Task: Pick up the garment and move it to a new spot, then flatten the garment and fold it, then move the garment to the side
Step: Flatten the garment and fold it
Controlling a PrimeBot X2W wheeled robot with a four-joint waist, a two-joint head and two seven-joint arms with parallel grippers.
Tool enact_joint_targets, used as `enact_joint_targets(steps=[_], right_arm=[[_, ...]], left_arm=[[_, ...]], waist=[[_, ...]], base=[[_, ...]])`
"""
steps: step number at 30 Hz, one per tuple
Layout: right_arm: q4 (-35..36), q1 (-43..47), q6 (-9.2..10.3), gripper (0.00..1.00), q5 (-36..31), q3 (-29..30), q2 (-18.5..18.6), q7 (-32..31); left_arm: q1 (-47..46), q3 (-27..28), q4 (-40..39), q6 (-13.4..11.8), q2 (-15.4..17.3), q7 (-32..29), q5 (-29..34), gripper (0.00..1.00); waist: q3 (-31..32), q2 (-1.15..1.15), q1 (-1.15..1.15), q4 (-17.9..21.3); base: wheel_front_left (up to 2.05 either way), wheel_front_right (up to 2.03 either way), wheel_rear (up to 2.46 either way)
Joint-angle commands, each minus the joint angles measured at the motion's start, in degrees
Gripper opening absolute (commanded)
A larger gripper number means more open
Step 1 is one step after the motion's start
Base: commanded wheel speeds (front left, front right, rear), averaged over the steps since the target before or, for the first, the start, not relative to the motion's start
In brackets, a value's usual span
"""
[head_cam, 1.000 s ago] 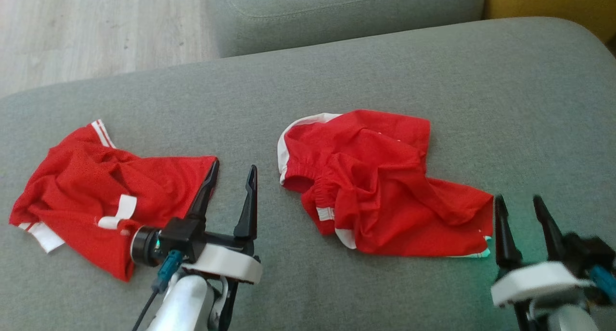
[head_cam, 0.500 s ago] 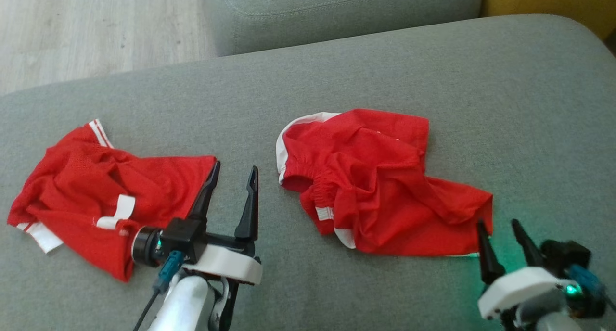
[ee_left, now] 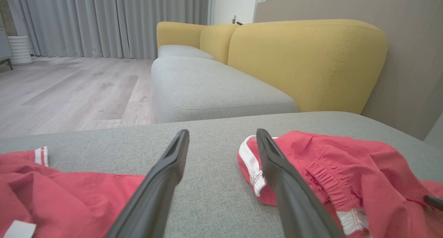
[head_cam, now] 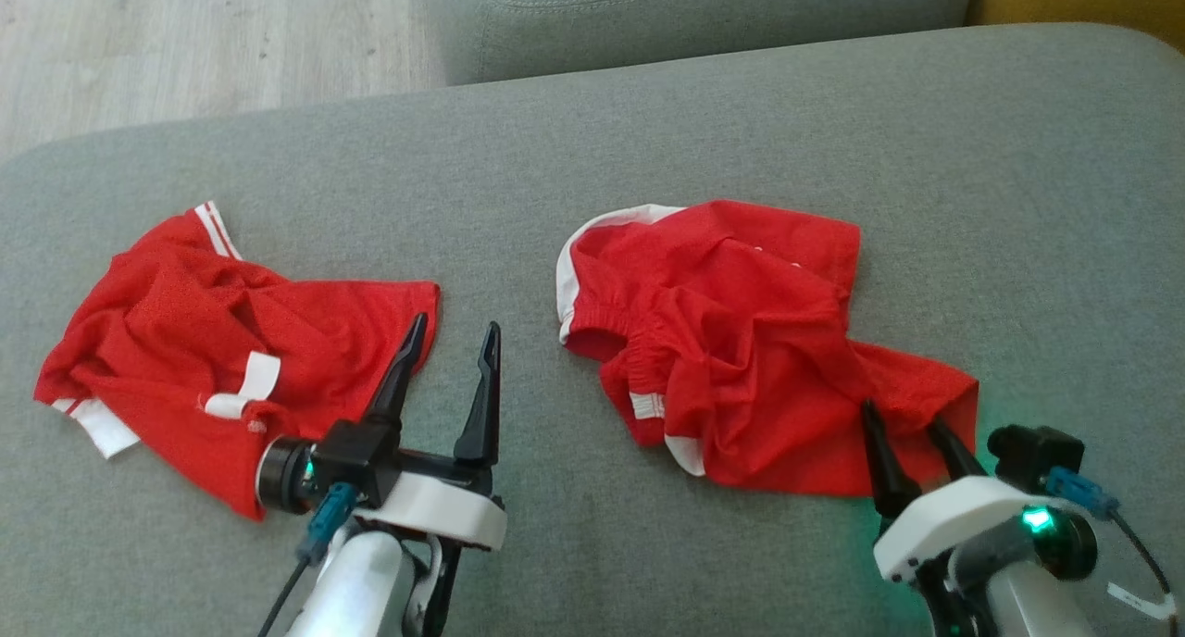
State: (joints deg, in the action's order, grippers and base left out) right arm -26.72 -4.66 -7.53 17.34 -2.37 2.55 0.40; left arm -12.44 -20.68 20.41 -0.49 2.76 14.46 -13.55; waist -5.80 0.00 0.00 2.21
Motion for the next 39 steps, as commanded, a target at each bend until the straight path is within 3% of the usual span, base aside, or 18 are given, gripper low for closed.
enact_joint_targets(steps=[1,2,3,4,5,15,26,37,38,39], right_arm=[[1.27,-2.72,0.04,1.00,0.71,-1.91,0.33,1.59],[0.86,-3.38,0.04,1.00,1.24,-2.27,0.33,2.55],[0.59,-3.66,0.04,0.86,1.47,-2.39,0.33,2.86],[0.32,-3.92,0.04,0.38,1.74,-2.47,0.33,3.17],[0.16,-4.19,0.04,0.00,1.87,-2.58,0.33,3.60],[3.47,-5.85,0.04,0.00,0.27,1.23,1.40,6.20],[8.77,-9.36,0.04,0.00,-4.29,10.56,1.69,-0.64],[1.31,-17.90,0.04,0.00,-12.23,18.68,2.04,-7.15],[0.14,-18.84,0.04,0.04,-13.15,19.82,2.18,-6.97],[-0.95,-19.56,0.04,0.76,-14.78,20.70,2.58,-6.57]], left_arm=[[-2.04,1.60,-1.45,0.16,0.12,0.54,0.44,1.00],[-2.04,1.66,-1.46,0.19,0.12,0.54,0.56,1.00],[-2.02,1.70,-1.47,0.21,0.12,0.54,0.61,1.00],[-2.00,1.75,-1.48,0.23,0.12,0.54,0.66,1.00],[-1.99,1.79,-1.46,0.25,0.12,0.54,0.70,1.00],[-2.01,2.33,-1.31,0.21,0.18,0.54,0.94,1.00],[-3.41,1.46,-1.87,0.42,0.15,0.54,0.75,1.00],[-5.38,0.05,-1.77,0.25,0.13,0.54,-0.02,1.00],[-5.46,-0.05,-1.75,0.17,0.13,0.54,-0.06,1.00],[-5.52,-0.15,-1.72,0.12,0.12,0.54,-0.12,1.00]], waist=[[-0.20,0.00,0.00,-0.09],[-0.31,0.00,0.00,-0.12],[-0.33,0.00,0.00,-0.11],[-0.33,0.00,0.00,-0.11],[-0.32,0.00,0.00,-0.09],[0.34,0.00,0.00,0.33],[-2.02,0.00,0.00,-1.31],[-4.43,0.00,0.00,-4.07],[-4.50,0.00,0.00,-4.15],[-4.52,0.00,0.00,-4.22]], base=[[0.00,0.00,0.00],[0.00,0.00,0.00],[0.00,0.00,0.00],[0.00,0.00,0.00],[0.00,0.00,0.00],[0.00,0.00,0.00],[0.00,0.00,0.00],[0.00,0.00,0.00],[0.00,0.00,0.00],[0.00,0.00,0.00]])
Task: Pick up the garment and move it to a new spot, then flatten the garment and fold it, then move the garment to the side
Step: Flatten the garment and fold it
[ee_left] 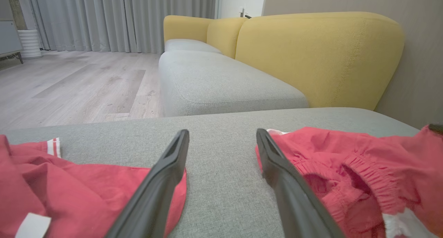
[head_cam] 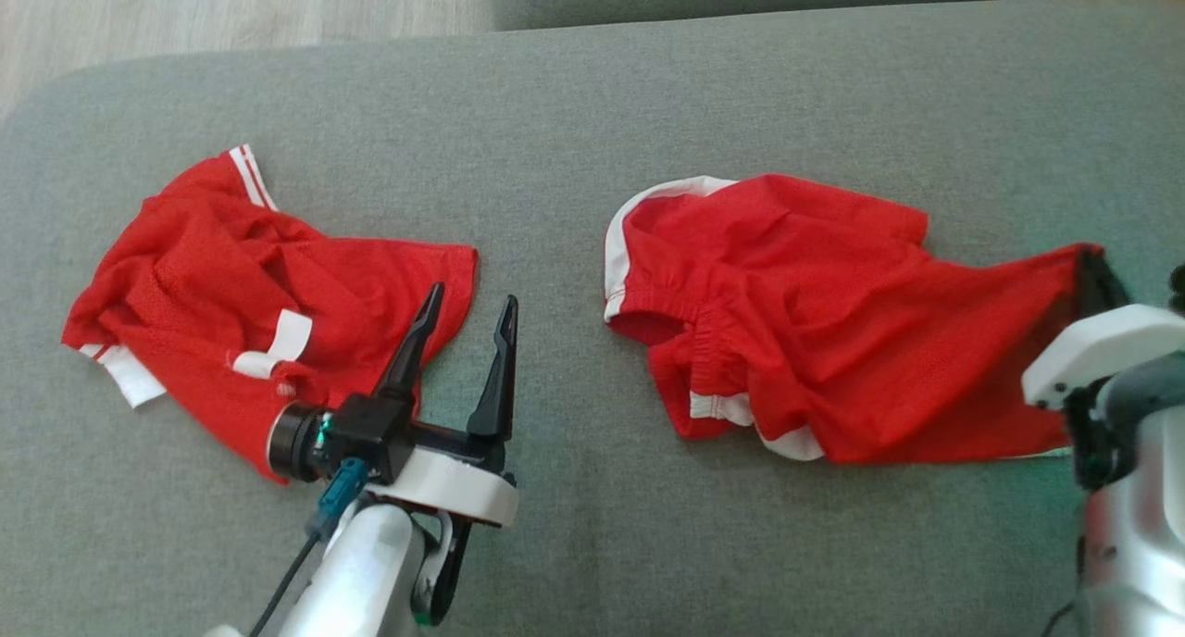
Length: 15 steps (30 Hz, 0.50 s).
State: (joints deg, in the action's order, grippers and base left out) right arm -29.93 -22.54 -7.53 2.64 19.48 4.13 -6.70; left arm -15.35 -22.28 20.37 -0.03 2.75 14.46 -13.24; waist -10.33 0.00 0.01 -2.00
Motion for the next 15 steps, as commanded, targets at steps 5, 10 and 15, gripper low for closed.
enact_joint_targets(steps=[5,10,15], right_arm=[[-0.37,-3.85,0.04,1.00,-4.92,1.65,0.69,5.06],[1.81,-0.46,0.04,1.00,-5.84,-1.00,-0.22,12.14],[6.64,7.59,0.04,1.00,-3.46,-7.04,-0.98,16.71]], left_arm=[[-2.62,1.22,-1.59,-0.60,0.13,0.54,-0.70,1.00],[-1.91,1.55,-1.92,-0.81,0.13,0.54,-0.90,1.00],[-0.54,1.60,-2.35,-0.79,0.13,0.54,-1.24,1.00]], waist=[[0.74,0.00,-0.01,0.43],[2.46,0.00,-0.01,2.02],[4.40,0.00,-0.01,4.06]], base=[[0.00,0.00,0.00],[0.00,0.00,0.00],[0.00,0.00,0.00]])
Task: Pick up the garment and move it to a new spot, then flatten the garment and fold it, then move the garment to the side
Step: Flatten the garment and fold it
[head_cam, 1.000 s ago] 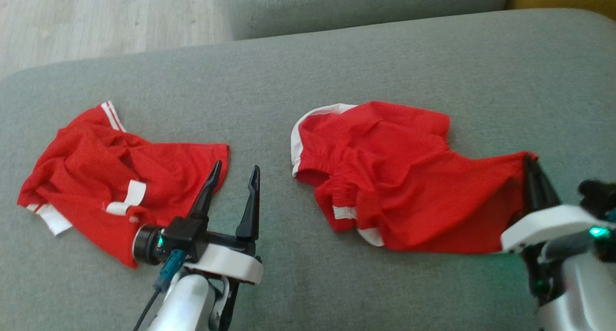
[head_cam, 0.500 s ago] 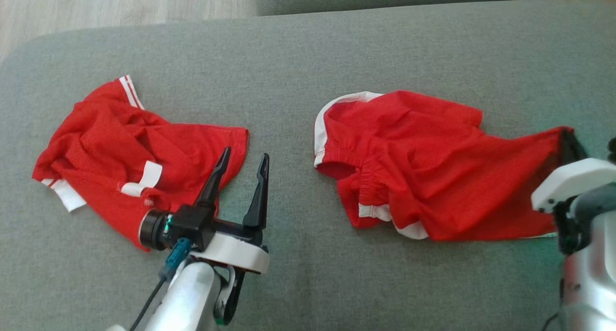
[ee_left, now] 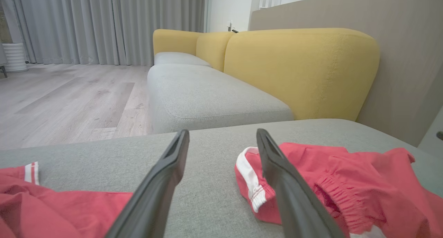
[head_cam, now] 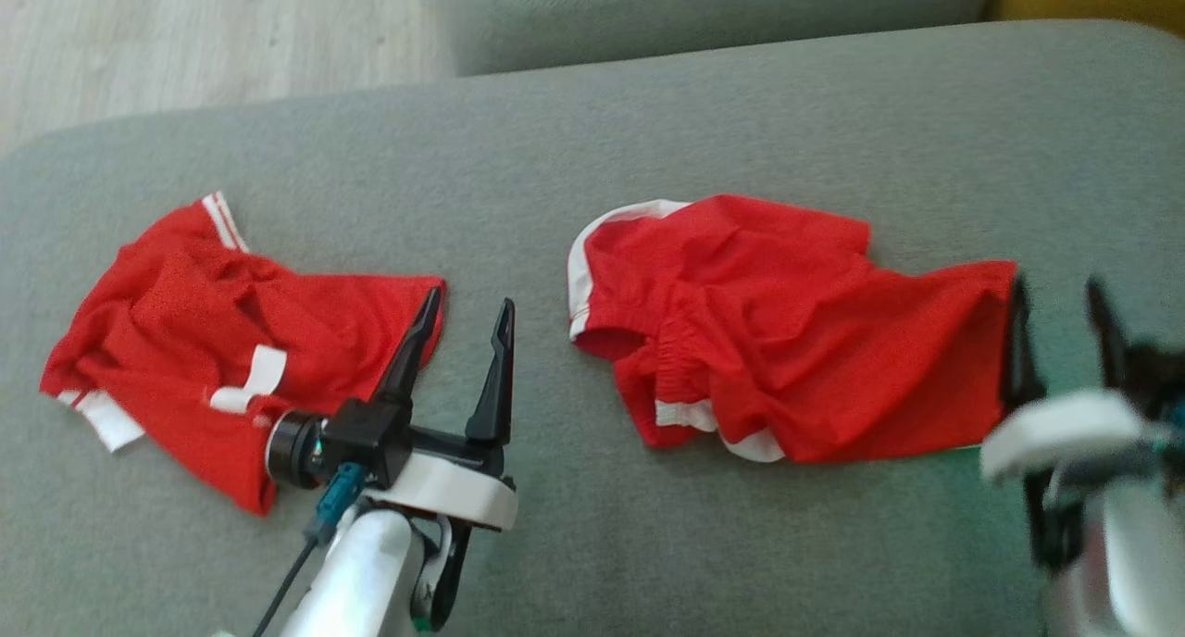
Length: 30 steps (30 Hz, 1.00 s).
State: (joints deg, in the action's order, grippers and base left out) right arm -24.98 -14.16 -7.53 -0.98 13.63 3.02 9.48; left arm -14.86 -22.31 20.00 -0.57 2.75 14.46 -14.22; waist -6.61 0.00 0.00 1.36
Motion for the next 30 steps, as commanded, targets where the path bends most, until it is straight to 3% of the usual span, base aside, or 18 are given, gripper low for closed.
enact_joint_targets(steps=[1,9,14,18,30], right_arm=[[2.86,1.02,0.04,1.00,0.80,-1.99,0.05,1.00],[8.43,11.21,0.04,1.00,5.34,-4.43,-0.12,1.81],[9.40,11.18,0.04,1.00,6.73,-4.71,-0.13,1.85],[9.59,10.56,0.04,1.00,7.12,-4.87,-0.13,1.82],[8.44,9.25,0.04,1.00,7.80,-6.37,-0.13,2.33]], left_arm=[[-0.72,1.59,-2.02,-0.22,0.13,0.54,-0.31,1.00],[0.98,-0.15,-2.12,0.72,0.13,0.54,-1.88,1.00],[0.57,-3.64,-0.08,3.91,0.13,-0.19,-4.21,1.00],[-0.50,-8.52,1.89,6.57,0.13,-4.14,-5.60,1.00],[-4.06,-12.56,6.54,7.80,0.80,-8.74,-8.93,1.00]], waist=[[1.04,0.00,0.00,1.04],[1.91,0.00,0.00,3.01],[1.35,0.00,0.00,4.17],[0.30,0.00,0.00,5.10],[-2.43,0.00,0.00,7.93]], base=[[0.00,0.00,0.00],[0.00,0.00,0.00],[0.00,0.00,0.00],[0.00,0.00,0.00],[0.00,0.00,0.00]])
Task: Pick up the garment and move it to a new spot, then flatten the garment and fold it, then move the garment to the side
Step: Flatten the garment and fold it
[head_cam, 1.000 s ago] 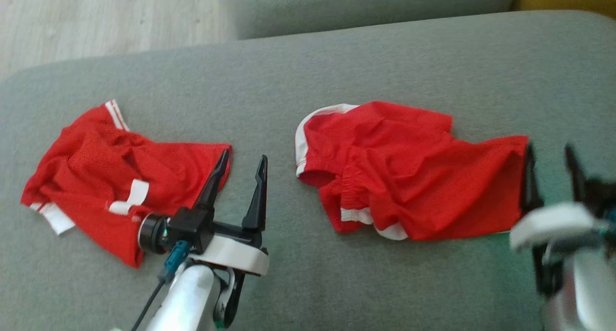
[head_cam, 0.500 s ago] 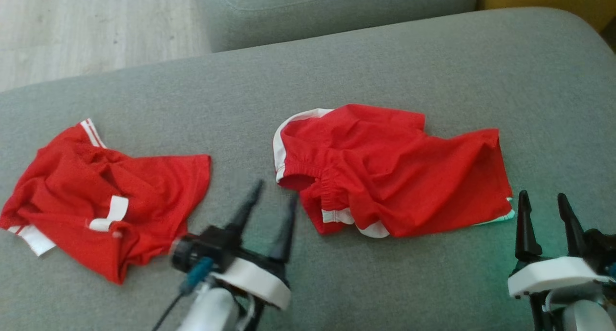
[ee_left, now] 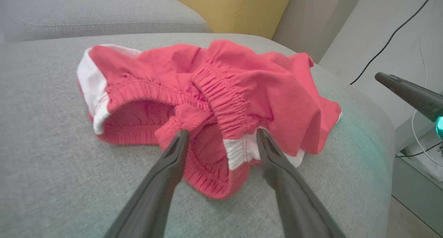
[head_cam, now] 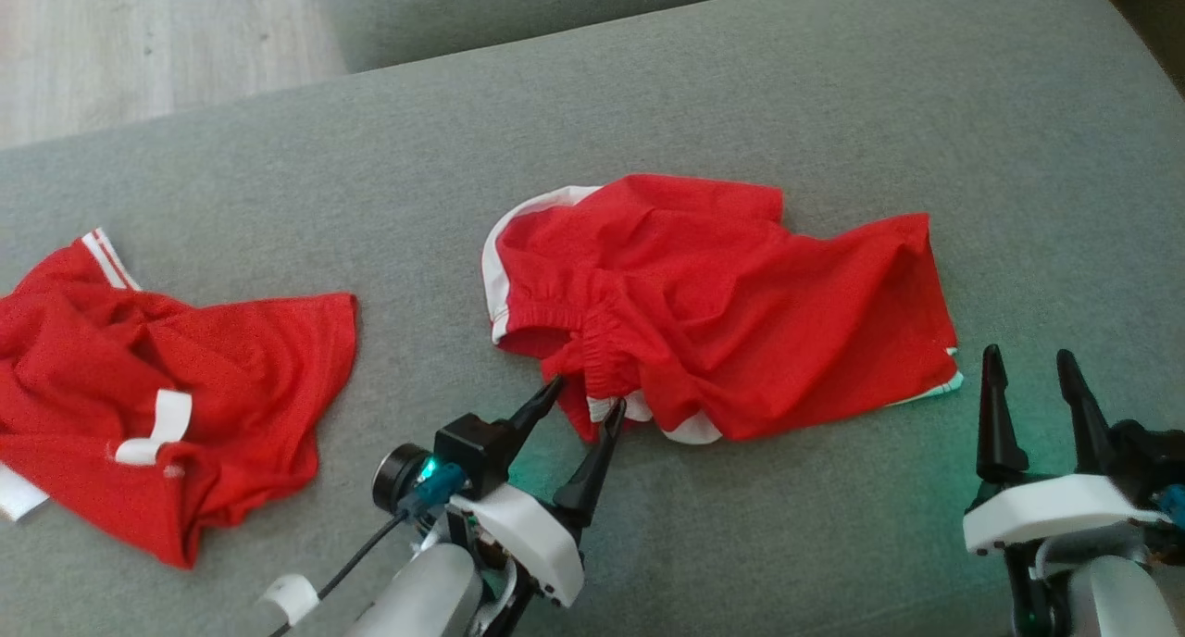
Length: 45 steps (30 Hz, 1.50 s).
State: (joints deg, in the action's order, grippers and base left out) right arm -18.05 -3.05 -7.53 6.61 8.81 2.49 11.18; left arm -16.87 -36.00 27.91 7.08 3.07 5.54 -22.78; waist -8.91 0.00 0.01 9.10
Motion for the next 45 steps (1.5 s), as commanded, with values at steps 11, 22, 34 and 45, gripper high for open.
enact_joint_targets(steps=[11,22,34,45], right_arm=[[-0.15,-2.51,0.04,1.00,0.45,-2.04,0.39,1.02],[-1.07,-1.82,0.04,1.00,-0.28,-3.15,0.39,-1.59],[-3.01,-1.38,0.04,1.00,-5.05,-0.83,0.39,-9.93],[-5.11,-4.11,0.04,1.00,-9.24,3.06,0.39,-15.96]], left_arm=[[-3.25,-1.73,-0.15,0.35,0.98,0.69,-3.00,0.80],[-3.53,-4.34,-1.99,0.27,3.57,3.69,-4.16,0.00],[-3.28,-4.45,-4.79,-0.85,4.76,4.73,-3.79,0.00],[-3.57,-4.94,-6.50,-1.33,5.12,4.69,-3.89,0.00]], waist=[[-0.09,0.00,-0.01,1.07],[0.69,0.00,-0.01,0.14],[0.86,0.00,-0.01,-2.79],[-0.12,0.00,-0.01,-4.62]], base=[[0.00,0.00,0.00],[0.00,0.00,0.00],[0.00,0.00,0.00],[0.00,0.00,0.00]])
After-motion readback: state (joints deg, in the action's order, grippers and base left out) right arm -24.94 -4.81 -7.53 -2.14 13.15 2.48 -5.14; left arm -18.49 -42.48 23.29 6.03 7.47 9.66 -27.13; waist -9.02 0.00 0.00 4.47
